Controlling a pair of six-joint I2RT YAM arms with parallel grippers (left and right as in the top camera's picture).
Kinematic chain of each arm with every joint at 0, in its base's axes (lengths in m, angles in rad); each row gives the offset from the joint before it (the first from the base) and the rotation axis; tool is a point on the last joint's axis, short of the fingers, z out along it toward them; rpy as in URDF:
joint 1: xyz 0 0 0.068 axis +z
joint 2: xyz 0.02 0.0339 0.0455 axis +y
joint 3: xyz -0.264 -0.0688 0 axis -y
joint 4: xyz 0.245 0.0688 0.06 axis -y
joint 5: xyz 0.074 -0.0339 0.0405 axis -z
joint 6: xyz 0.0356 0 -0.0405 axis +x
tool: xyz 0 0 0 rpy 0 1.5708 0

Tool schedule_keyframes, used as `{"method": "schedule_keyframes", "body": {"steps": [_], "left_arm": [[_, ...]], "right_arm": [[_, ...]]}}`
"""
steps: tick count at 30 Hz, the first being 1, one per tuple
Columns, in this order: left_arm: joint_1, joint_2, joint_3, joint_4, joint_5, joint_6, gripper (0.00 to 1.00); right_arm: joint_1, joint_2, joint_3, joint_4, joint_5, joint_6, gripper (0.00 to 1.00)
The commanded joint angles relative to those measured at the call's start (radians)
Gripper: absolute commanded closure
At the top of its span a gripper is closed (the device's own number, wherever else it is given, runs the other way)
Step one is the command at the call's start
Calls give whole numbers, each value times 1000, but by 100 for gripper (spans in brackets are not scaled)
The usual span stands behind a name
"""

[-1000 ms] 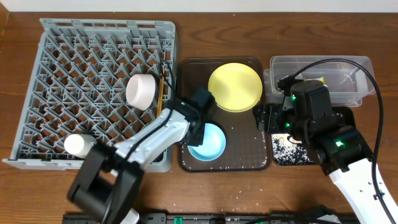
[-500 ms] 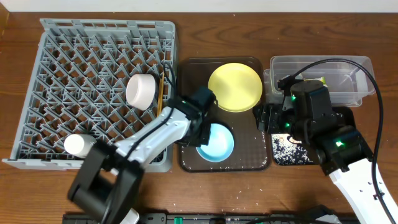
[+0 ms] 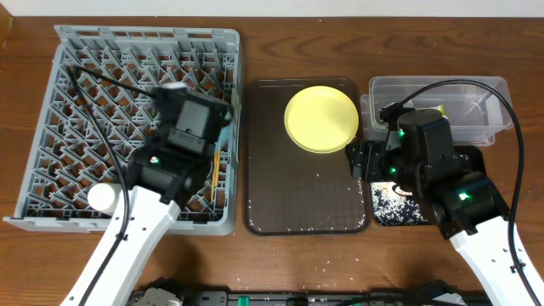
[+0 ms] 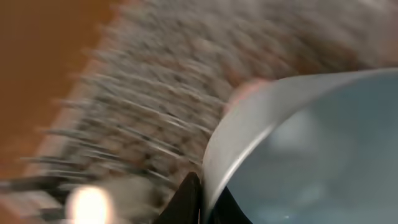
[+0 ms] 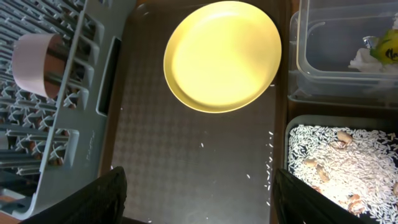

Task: Sort waste into correct bins and load items into the dishwasher
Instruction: 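Place the blue bowl into the dish rack with the left gripper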

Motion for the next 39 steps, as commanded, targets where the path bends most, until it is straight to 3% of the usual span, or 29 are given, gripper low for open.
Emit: {"method": "schedule_keyframes", "body": {"steps": [1,4,6,12,23,33,39], "left_arm": [[53,48,9,88,-462,60,93],[115,116,9,206,-489,224,93],[149,160,9,218,-503,251,93],[227,306,9,258,-510,247,93],[231,522,9,280,-511,239,92],[193,533,9,275,-512,236,92],[193,533,9,277,-661,236,93]], "right_arm": [[-4,3,0,6,-1,5,27],[-4,3,0,6,-1,5,27],[-4,3,0,6,-1,5,27],[-4,3,0,7,-1,4,27],[-4,3,0,18,0,4,27],[-4,3,0,18,0,4,27],[-4,3,0,18,-1,4,27]]}}
